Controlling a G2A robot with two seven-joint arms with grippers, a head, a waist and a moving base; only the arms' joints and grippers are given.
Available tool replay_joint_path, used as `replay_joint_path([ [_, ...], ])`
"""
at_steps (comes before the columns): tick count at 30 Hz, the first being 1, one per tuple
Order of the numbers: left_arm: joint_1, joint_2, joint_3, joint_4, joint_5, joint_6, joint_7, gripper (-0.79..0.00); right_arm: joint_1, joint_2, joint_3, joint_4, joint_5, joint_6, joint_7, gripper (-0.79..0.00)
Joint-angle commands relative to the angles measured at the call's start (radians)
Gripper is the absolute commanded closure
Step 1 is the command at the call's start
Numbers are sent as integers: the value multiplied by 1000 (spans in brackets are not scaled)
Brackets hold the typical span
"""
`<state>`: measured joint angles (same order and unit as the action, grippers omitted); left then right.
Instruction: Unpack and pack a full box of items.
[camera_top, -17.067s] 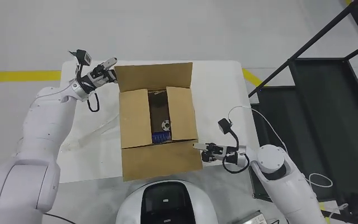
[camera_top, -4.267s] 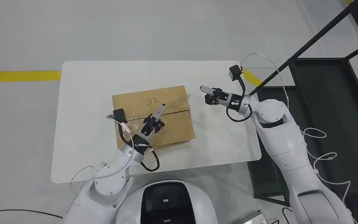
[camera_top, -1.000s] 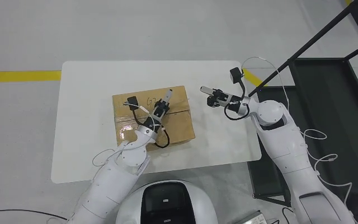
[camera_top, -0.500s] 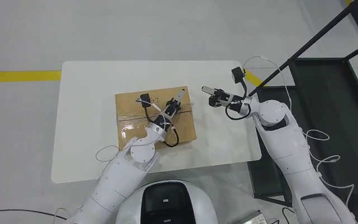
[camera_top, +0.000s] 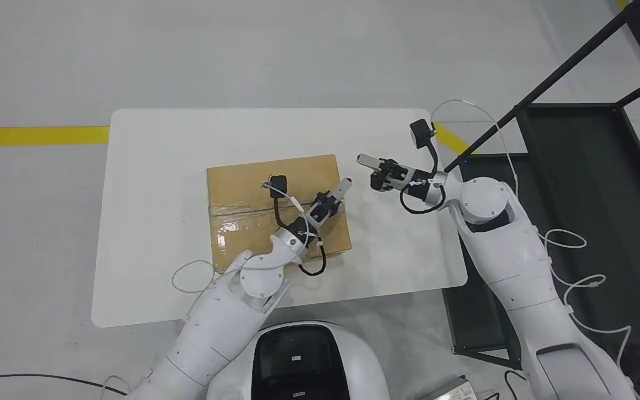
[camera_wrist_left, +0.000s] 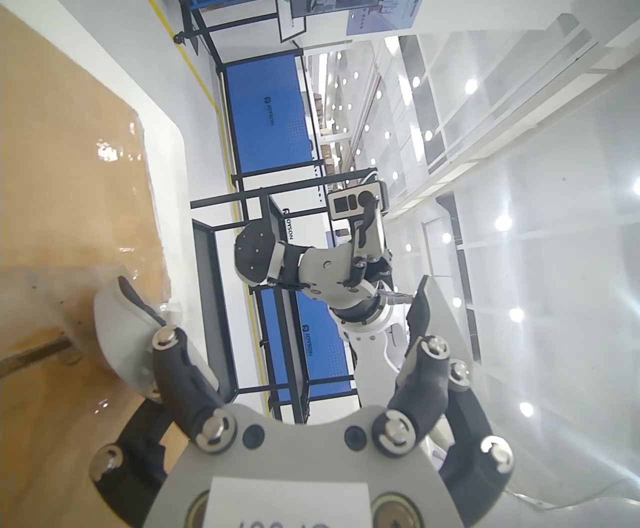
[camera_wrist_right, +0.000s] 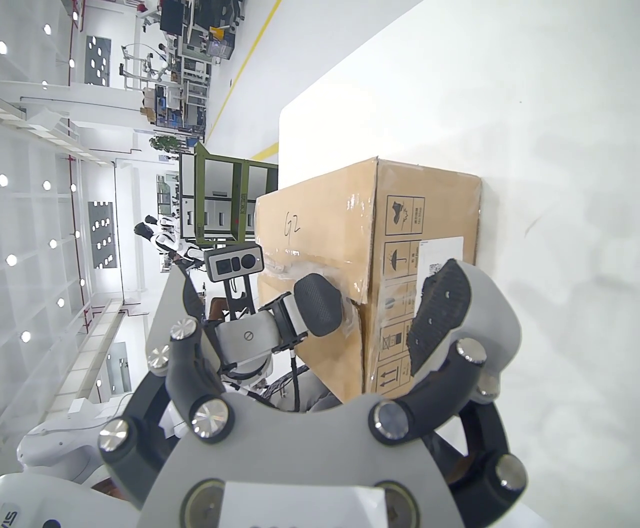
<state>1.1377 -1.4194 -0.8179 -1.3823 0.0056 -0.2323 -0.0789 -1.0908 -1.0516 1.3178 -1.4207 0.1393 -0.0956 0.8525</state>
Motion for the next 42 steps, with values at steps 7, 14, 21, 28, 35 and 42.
replay_joint_path([
  [7, 20, -3, -19, -17, -1, 16, -14, -785, 6, -1, -6, -2, 0, 0, -3, -785],
  [14, 60, 1, -64, -80, -66, 37, -43, -785, 7, 0, -4, -10, -1, 1, -8, -785],
  [21, 147, 29, -176, -246, -60, 53, -92, -785, 0, 7, 22, -15, -24, 1, -25, -785],
  [28, 289, 67, -309, -428, 20, 62, -166, -785, -22, 15, 57, -31, -69, 3, -58, -785],
  [35, 442, 103, -495, -549, 58, 63, -223, -785, -55, 22, 78, -73, -107, -31, -78, -785],
  [42, 539, 123, -635, -582, 31, 50, -274, -785, 6, 10, 11, -22, -129, -258, -83, -785],
])
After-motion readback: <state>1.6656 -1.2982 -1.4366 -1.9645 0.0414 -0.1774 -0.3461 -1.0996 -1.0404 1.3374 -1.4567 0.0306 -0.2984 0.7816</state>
